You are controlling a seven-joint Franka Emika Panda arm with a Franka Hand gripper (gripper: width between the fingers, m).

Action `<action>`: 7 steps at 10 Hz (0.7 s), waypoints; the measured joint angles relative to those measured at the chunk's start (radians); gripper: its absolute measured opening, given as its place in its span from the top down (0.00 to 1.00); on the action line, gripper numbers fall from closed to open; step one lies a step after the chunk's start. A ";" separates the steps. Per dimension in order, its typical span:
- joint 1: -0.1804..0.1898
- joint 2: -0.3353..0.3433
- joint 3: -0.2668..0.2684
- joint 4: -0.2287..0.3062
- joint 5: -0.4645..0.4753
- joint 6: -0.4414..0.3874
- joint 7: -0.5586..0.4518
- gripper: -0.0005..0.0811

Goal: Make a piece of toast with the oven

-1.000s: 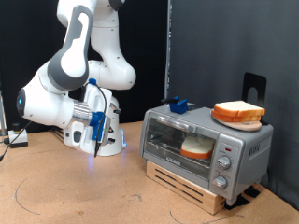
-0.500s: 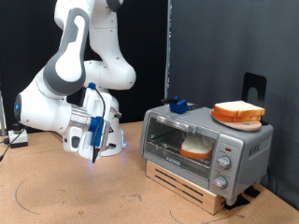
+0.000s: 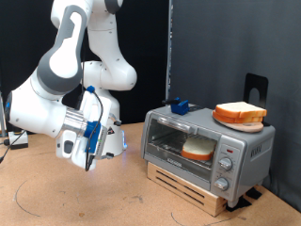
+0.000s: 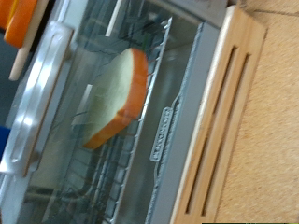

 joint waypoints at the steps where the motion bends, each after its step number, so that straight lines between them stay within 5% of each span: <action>1: 0.002 0.035 0.006 0.033 0.000 0.001 0.010 0.01; 4: 0.003 0.040 0.014 0.038 -0.009 -0.016 0.012 0.01; 7: 0.026 0.111 0.054 0.139 -0.008 -0.040 0.082 0.01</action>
